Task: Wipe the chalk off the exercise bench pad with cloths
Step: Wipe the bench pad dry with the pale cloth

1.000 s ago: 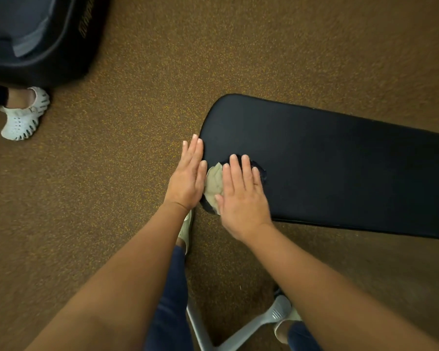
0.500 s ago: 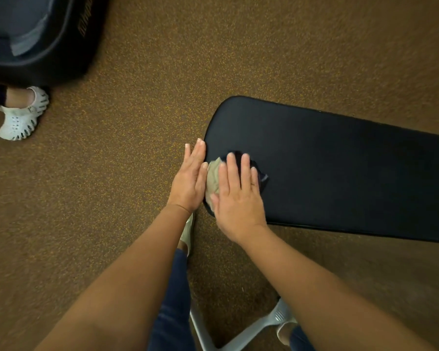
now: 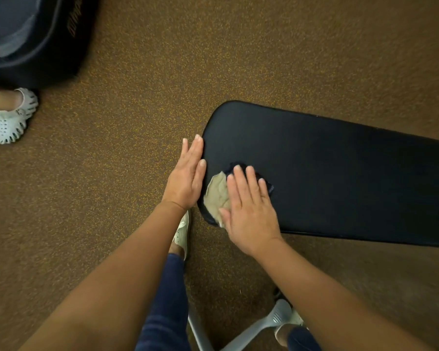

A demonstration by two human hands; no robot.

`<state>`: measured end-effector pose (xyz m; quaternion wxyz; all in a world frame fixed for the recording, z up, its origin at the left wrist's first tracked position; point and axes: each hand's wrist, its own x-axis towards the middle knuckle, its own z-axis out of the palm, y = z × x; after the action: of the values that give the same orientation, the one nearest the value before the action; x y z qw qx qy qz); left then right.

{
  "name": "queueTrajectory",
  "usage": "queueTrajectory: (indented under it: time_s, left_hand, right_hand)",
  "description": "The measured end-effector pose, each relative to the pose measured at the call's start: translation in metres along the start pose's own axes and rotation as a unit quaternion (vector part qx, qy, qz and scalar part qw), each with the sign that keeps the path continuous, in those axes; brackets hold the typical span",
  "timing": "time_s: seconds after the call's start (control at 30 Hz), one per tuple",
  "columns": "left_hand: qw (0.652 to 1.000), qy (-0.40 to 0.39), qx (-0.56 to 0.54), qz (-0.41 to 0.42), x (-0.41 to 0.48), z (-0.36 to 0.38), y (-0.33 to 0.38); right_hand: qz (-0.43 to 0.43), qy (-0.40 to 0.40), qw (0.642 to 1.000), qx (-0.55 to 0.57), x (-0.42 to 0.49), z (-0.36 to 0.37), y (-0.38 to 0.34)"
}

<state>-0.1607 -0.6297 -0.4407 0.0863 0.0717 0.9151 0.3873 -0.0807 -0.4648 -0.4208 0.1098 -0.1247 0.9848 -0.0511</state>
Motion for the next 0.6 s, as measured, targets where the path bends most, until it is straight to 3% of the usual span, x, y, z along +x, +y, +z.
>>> queueTrajectory:
  time_s: [0.1, 0.27, 0.33, 0.47, 0.6]
  left_hand:
    - [1.0, 0.007, -0.004, -0.001, 0.016, -0.004, 0.005]
    - [1.0, 0.003, -0.006, 0.012, 0.029, -0.007, 0.002]
    - [1.0, -0.003, -0.001, 0.015, 0.028, -0.005, -0.001]
    - [1.0, -0.007, 0.01, 0.019, 0.03, -0.004, -0.004]
    - [0.999, -0.032, 0.019, 0.039, 0.033, -0.011, -0.009]
  right_hand:
    - [0.111, 0.007, 0.993, 0.045, 0.027, -0.011, -0.024]
    - [-0.061, -0.016, 0.998, 0.007, -0.011, 0.0, -0.015]
    - [-0.044, -0.006, 0.999, -0.004, -0.008, 0.001, -0.004]
    - [0.088, -0.003, 0.995, 0.048, 0.035, -0.012, -0.037]
    - [0.003, -0.015, 1.0, 0.024, 0.012, -0.003, -0.037]
